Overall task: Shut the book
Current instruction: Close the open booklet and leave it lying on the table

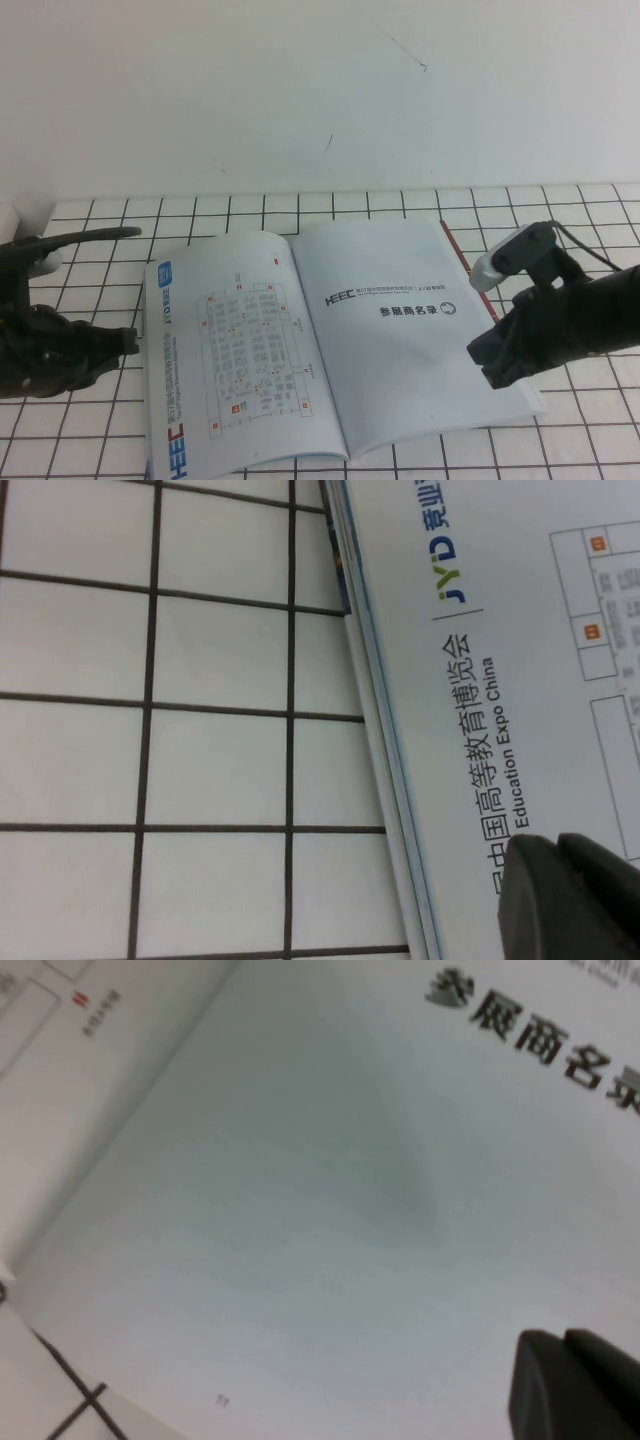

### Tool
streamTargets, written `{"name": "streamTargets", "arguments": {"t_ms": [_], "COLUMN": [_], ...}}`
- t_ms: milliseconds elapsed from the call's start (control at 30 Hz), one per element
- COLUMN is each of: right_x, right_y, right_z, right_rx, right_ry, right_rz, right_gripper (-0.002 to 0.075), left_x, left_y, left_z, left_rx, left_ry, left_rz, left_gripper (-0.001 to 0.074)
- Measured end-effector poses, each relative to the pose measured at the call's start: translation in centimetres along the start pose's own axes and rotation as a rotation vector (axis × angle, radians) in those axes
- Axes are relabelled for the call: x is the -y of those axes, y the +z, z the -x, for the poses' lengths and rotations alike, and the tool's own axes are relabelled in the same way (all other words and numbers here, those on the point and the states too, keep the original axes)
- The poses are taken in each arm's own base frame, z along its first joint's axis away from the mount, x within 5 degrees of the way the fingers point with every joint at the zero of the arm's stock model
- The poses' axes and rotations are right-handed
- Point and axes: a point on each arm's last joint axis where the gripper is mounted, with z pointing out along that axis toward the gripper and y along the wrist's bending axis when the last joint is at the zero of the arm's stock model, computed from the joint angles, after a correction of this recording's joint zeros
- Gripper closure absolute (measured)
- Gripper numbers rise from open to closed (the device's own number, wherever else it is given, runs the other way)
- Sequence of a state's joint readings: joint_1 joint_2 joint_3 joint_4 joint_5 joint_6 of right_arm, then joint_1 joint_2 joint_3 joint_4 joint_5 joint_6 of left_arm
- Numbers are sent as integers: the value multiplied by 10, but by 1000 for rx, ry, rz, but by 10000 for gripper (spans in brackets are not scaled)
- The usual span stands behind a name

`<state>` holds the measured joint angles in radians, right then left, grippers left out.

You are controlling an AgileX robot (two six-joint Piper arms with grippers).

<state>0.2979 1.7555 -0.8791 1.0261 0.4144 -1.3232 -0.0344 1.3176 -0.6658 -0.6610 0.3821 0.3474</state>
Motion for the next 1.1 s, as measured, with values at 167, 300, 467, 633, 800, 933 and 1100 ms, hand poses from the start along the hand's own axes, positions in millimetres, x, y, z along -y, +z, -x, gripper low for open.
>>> {"name": "streamTargets", "arguments": {"t_ms": [167, 300, 467, 633, 800, 933, 1100], "right_x": [6, 8, 8, 8, 7, 7, 7], "right_y": [22, 29, 30, 30, 30, 31, 31], "right_z": [-14, -16, -17, -17, -17, -17, -17], "right_rx": [-67, -82, -85, -85, -85, -87, -87], "right_ry": [31, 42, 47, 48, 49, 50, 50], "right_rz": [11, 19, 25, 27, 31, 31, 34], "right_gripper": [729, 729, 729, 729, 729, 729, 729], "left_x": [-5, -10, -17, -25, -30, -32, -33], "left_y": [15, 27, 42, 59, 73, 78, 81], "left_z": [-2, -2, -2, -4, -8, -11, -13], "left_rx": [-34, -35, -35, -41, -76, -91, -102], "left_ry": [-27, -52, -90, -146, -184, -199, -218], "left_rz": [18, 40, 71, 104, 121, 127, 131], "left_gripper": [737, 737, 737, 737, 737, 737, 738]}}
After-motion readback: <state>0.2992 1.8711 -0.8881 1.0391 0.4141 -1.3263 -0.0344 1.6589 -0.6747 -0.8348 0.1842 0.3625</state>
